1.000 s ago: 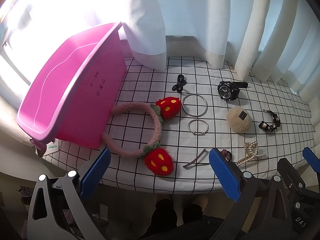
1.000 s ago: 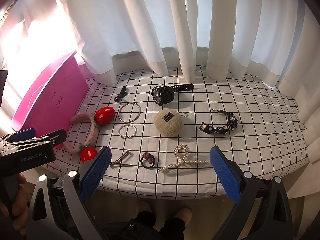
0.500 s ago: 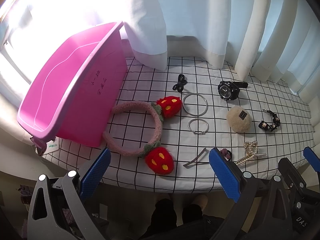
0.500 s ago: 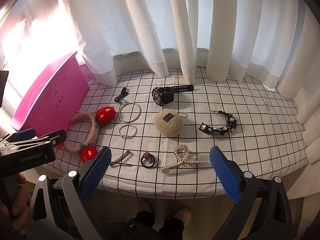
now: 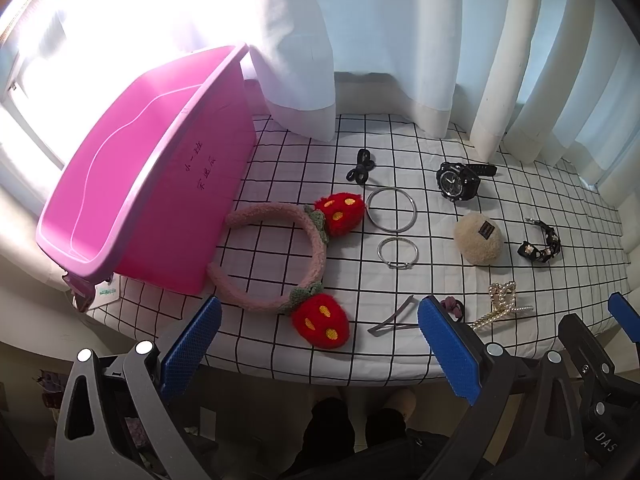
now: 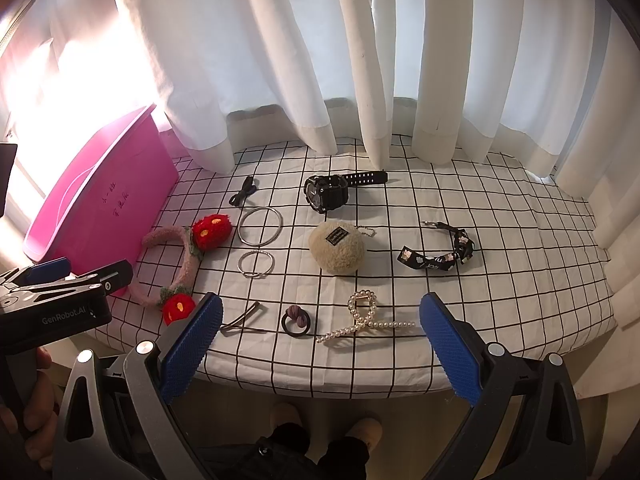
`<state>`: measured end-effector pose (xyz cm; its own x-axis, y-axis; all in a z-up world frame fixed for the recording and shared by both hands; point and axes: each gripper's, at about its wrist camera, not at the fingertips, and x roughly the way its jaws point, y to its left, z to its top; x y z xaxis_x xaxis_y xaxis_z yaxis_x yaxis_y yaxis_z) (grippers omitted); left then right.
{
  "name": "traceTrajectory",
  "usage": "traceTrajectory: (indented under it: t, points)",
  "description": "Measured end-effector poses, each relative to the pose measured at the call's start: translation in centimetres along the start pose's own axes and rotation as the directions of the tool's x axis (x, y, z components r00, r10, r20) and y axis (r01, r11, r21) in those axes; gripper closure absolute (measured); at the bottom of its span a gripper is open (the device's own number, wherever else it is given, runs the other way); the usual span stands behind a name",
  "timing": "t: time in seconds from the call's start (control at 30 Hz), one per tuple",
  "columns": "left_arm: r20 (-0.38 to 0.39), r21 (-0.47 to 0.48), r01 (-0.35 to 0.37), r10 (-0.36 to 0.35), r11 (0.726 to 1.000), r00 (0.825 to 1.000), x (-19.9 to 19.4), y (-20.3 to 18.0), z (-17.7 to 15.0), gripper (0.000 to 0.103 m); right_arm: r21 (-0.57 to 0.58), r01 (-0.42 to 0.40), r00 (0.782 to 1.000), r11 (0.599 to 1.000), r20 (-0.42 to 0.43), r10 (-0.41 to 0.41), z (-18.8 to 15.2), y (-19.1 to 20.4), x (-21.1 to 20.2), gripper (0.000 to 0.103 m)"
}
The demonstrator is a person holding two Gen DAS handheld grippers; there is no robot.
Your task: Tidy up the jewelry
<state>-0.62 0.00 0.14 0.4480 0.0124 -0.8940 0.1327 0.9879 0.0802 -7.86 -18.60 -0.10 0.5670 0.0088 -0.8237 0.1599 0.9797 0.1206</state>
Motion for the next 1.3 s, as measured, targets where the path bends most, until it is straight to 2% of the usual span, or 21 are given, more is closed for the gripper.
traceTrajectory:
  t: [0.43, 0.63, 0.73, 0.8, 0.9, 1.07, 1.2, 1.3]
  points:
    - [-0.011, -0.003, -0.006, 0.006, 1.000, 1.000, 0.0, 0.6, -0.2, 0.006, -0.001, -0.002, 1.000, 1.000, -0.005, 0.002, -0.1, -0.3, 0.4, 0.009]
    - [-0.030, -0.032, -0.001, 0.000, 0.999, 1.000, 2.0, 1.3, -1.7, 0.006, 0.042, -0.054, 0.999, 0.998, 0.003, 0.054, -1.8, -2.6, 1.6, 0.009]
    - [-0.060, -0.063, 0.015, -0.019, 0.998, 0.998, 3.7, 2.1, -3.1, 0.006, 0.080, -0.092, 0.996, 0.993, -0.002, 0.092, -3.5, -3.9, 2.8, 0.009]
    - [-0.108, -0.085, 0.013, -0.022, 0.996, 0.994, 5.4, 2.9, -4.4, 0.006, 0.099, -0.106, 0.994, 0.989, -0.004, 0.107, -4.6, -4.7, 3.5, 0.009]
    - [-0.150, -0.125, 0.012, -0.031, 0.992, 0.988, 7.4, 4.0, -6.4, 0.006, 0.093, -0.105, 0.994, 0.990, -0.001, 0.105, -6.1, -5.3, 4.5, 0.009]
    - [-0.126, -0.141, -0.013, -0.005, 0.990, 0.992, 9.4, 4.7, -8.4, 0.006, 0.029, -0.065, 0.995, 0.997, -0.070, 0.067, -7.8, -5.5, 7.2, 0.009]
    - [-0.118, -0.144, 0.010, -0.027, 0.990, 0.993, 11.0, 3.9, -8.6, 0.006, 0.048, -0.068, 0.995, 0.997, -0.070, 0.071, -8.3, -6.2, 8.7, 0.009]
    - [-0.096, -0.134, -0.014, 0.001, 0.991, 0.995, 11.7, 3.3, -8.2, 0.006, 0.039, -0.060, 0.996, 0.997, -0.062, 0.062, -8.2, -6.5, 9.6, 0.009]
